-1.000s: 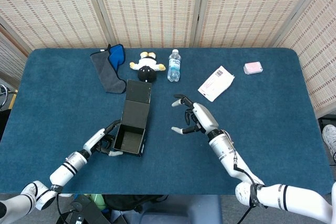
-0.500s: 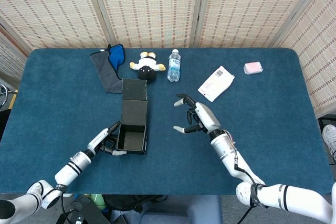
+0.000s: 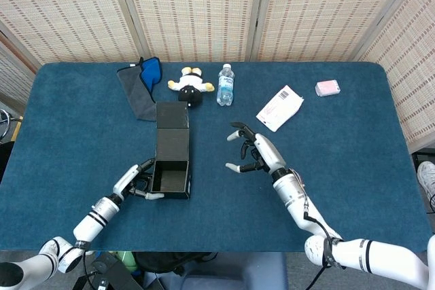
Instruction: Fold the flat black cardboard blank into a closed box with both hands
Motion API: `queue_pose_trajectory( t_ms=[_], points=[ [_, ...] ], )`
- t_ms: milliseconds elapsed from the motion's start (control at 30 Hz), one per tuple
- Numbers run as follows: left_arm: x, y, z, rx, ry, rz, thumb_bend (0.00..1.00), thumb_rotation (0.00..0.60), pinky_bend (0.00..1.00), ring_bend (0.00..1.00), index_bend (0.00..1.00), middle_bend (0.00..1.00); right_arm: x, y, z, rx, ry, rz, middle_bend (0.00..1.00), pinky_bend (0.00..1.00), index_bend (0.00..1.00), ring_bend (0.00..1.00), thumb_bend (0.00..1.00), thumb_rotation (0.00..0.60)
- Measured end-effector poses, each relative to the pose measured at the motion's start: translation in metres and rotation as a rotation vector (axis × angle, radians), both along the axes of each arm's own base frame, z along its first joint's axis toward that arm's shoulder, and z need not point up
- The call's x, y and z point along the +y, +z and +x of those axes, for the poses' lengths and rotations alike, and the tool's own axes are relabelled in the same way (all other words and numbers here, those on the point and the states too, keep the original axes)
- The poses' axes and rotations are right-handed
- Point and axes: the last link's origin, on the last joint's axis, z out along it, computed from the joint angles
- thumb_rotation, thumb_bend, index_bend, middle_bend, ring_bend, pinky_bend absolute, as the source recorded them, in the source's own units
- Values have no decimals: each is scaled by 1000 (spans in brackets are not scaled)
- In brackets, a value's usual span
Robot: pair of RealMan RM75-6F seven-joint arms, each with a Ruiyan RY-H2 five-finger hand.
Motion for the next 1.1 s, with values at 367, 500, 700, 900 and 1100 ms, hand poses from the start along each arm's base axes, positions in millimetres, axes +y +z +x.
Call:
queue_pose_trajectory(
  t_ms=[367, 500, 700, 900, 1100],
  points=[
    [-5, 7, 5, 2, -50, 56, 78, 600, 828, 683, 258, 299, -1, -17, 3, -252, -156, 271, 41, 217, 0, 75, 86, 600],
    [-7, 8, 8, 23, -78, 71, 79, 600, 828, 682, 257, 299, -8, -27, 8, -366, -201, 380, 0, 173, 0, 29, 19, 600],
    [-7, 7, 16, 35, -107, 82, 78, 600, 828, 681, 257, 299, -24, -48, 19, -462, -218, 456, 0, 157, 0, 13, 0, 600],
    [-8, 2, 26, 43, -135, 70, 79, 600, 828, 681, 257, 299, -33, -65, 35, -511, -195, 483, 0, 156, 0, 12, 0, 600],
    [-7, -2, 31, 34, -137, 52, 78, 600, 828, 678, 257, 299, -33, -70, 47, -536, -153, 496, 0, 155, 0, 12, 0, 600]
  ],
)
